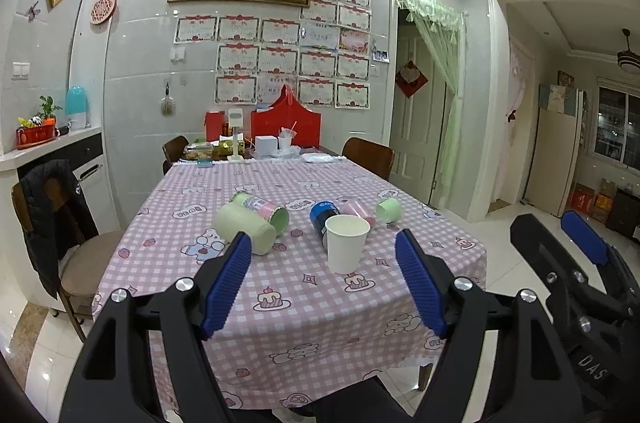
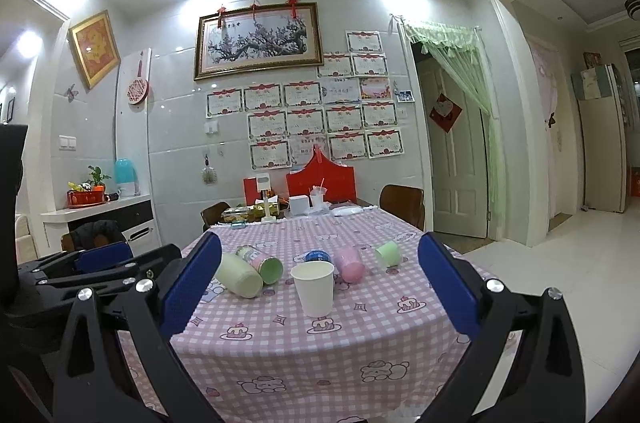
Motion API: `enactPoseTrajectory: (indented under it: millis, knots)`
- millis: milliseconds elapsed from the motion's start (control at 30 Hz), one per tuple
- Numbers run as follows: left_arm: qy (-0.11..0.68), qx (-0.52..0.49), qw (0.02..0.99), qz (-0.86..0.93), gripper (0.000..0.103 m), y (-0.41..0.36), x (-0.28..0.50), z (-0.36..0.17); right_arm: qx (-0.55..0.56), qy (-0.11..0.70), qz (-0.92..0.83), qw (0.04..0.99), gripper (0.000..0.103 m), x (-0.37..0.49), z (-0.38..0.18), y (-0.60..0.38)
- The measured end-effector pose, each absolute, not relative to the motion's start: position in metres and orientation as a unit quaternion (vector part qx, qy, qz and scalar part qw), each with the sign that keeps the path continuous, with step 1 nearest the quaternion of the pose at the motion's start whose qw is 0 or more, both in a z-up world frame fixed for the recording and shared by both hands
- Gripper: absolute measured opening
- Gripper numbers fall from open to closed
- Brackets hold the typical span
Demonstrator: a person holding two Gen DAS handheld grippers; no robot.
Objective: Flip cup upside down
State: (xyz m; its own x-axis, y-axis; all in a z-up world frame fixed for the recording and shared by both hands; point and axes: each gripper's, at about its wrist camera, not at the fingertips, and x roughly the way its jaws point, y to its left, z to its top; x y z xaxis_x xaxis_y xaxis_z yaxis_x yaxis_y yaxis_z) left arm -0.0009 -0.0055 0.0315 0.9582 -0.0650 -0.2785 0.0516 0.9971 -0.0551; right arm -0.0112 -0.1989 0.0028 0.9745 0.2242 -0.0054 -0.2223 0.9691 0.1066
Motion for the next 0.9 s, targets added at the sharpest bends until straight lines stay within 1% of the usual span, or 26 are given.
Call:
enactPoseTrajectory:
  millis: [400, 667, 900]
  knots:
    - [0.131, -0.022, 0.990, -0.040, 0.074, -0.003, -0.018, 0.033, 0.049, -0.035, 0.102, 0.993, 0.095, -0.039, 0.007, -0.208]
    - [0.141, -0.026, 0.989, -0.049, 0.074, -0.002, -0.020, 0.029, 0.041, -0.038, 0.110, 0.992, 0.095, -0.044, 0.004, -0.203]
    - [0.166, -0.033, 0.985, -0.039, 0.075, 0.000, -0.012, 0.027, 0.038, -0.032, 0.113, 0.992, 0.095, -0.043, 0.002, -0.200]
